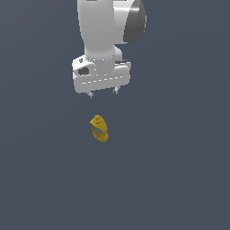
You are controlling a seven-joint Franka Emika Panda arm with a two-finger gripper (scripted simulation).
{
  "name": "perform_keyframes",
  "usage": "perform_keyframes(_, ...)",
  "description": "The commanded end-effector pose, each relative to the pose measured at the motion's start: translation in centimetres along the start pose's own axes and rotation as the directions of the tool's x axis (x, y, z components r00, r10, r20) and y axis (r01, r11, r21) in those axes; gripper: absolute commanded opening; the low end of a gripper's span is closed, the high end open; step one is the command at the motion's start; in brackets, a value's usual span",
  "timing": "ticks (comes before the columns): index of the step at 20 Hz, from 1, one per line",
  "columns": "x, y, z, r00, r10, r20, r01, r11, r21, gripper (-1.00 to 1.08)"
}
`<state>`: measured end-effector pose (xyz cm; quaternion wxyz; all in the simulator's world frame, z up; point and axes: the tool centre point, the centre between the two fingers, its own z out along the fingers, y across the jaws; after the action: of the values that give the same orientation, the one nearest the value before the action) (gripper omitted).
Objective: Pick up the object and move it to a goal position.
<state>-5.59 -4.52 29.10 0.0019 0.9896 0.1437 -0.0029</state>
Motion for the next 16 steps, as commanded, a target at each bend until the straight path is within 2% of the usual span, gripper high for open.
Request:
perform_keyframes(1,0.3,0.4,0.6,0.998,-0.059,-0.001,0.059,0.998,0.0,1.0)
perform_keyframes(8,1.1,1.7,2.5,0.975,-0.22,-0.002,0.22,0.975,0.0,1.0)
perform_keyframes(16,1.8,3.1,4.7,0.919,-0.395,-0.005,0.395,0.919,0.0,1.0)
